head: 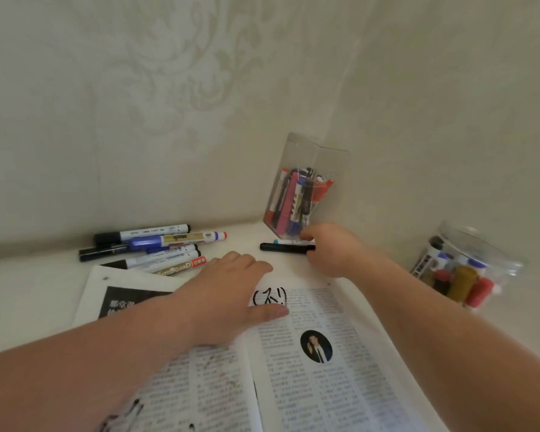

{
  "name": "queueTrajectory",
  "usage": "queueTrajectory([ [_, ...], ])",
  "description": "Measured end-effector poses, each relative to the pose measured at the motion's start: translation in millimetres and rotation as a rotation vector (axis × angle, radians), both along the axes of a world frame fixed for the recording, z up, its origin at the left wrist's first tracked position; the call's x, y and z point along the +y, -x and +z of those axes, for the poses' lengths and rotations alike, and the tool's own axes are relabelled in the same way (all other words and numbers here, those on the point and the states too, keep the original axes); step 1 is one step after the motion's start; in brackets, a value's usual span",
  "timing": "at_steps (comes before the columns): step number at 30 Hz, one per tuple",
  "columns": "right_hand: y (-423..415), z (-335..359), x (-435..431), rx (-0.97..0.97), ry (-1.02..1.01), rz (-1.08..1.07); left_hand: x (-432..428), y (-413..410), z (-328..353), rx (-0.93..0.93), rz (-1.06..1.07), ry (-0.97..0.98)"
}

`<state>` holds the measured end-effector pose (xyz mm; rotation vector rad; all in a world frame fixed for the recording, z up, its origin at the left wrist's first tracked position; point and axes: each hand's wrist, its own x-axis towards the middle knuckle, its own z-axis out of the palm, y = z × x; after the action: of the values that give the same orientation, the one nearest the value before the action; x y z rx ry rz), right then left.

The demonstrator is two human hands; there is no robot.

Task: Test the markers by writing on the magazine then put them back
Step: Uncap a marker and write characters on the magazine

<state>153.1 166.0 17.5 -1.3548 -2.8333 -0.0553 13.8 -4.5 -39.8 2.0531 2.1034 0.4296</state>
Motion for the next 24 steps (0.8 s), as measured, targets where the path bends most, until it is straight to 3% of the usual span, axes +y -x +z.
queueTrajectory([
  [10, 6.2, -10.9, 7.6, -0.073, -0.027, 0.098, 5.4, -0.3, -0.4, -0.045, 0.045, -0.132],
  [13, -3.7, -0.7, -6.9, 0.13, -0.071, 0.113, 3.7, -1.0, 1.8, -0.088, 0.065, -0.185],
  [15, -13.3, 6.2, -22.2, 0.52, 0.102, 0.069, 2.6, -0.4, 1.9, -0.114, 0.08, -0.218],
  [17, -23.4, 9.7, -39.1, 0.892, 0.568, 0.019, 2.4, -0.5, 1.2, -0.113, 0.085, -0.284],
  [19, -30.7, 1.3, -50.4, 1.044, 0.939, 0.058, 2.5, -2.3, 0.8, -0.11, 0.076, -0.349],
  [20, -32.3, -5.7, -54.1, 1.057, 1.024, 0.083, 2.6, -3.8, 0.6, -0.108, 0.066, -0.366],
  [24, -27.9, -25.2, -60.8, 0.979, 0.843, 0.248, 4.6, -10.9, 0.8, -0.154, 0.006, -0.326],
])
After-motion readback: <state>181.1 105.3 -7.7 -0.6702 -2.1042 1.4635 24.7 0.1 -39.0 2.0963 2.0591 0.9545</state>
